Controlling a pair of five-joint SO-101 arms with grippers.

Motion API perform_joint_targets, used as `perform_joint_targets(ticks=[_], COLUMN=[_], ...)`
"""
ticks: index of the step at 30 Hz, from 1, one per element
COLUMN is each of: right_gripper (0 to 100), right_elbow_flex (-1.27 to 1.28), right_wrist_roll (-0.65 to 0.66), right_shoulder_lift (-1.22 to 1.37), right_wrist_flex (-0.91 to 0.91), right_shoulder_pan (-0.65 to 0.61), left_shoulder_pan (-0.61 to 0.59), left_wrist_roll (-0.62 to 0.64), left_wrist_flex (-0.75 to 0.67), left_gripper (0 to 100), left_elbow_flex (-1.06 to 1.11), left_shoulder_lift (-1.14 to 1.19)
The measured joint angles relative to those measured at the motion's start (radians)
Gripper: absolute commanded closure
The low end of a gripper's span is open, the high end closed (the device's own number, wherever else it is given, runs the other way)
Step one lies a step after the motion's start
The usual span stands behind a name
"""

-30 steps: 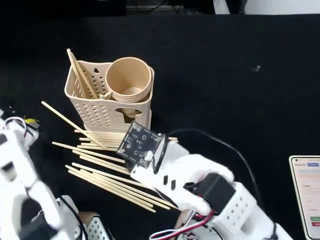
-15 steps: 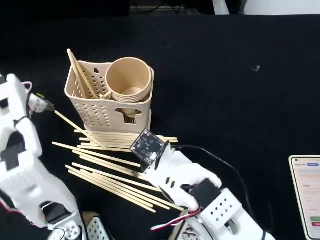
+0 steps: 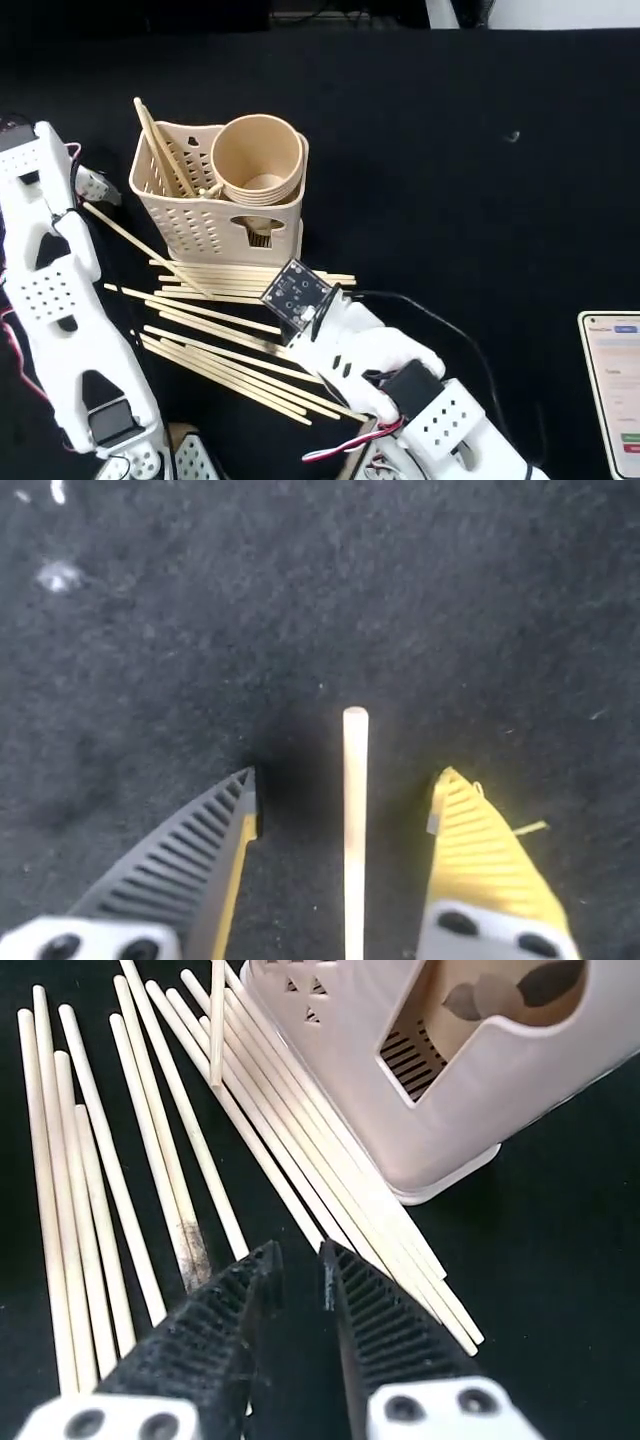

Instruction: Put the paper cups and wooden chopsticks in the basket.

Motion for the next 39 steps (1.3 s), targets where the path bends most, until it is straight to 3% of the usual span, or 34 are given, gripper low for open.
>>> perform_joint_targets(ticks=[4, 14, 19, 23, 29, 39], right_gripper=[92.3, 92.3, 92.3, 92.3, 92.3, 92.3], right_elbow_flex=[0.018, 0.034, 0.084, 0.104, 0.104, 0.104], right_wrist_roll=[0.005, 0.005, 0.005, 0.005, 0.005, 0.005], right_shoulder_lift=[-0.002, -0.011, -0.011, -0.011, -0.011, -0.011], right_wrist_flex=[-0.005, -0.031, -0.101, -0.150, -0.157, -0.157], right_shoulder_pan=[0.000, 0.006, 0.006, 0.006, 0.006, 0.006], left_shoulder_pan=[0.002, 0.006, -0.094, -0.189, -0.236, -0.121], left_wrist_roll=[0.005, 0.006, -0.037, -0.083, -0.150, -0.083], left_wrist_flex=[0.101, 0.203, 0.203, 0.203, 0.206, 0.170], left_gripper=[98, 97, 97, 97, 97, 97], left_elbow_flex=[-0.166, -0.391, -0.419, -0.407, -0.374, -0.374], left_shoulder_lift=[0.092, 0.230, 0.190, 0.058, -0.241, -0.815])
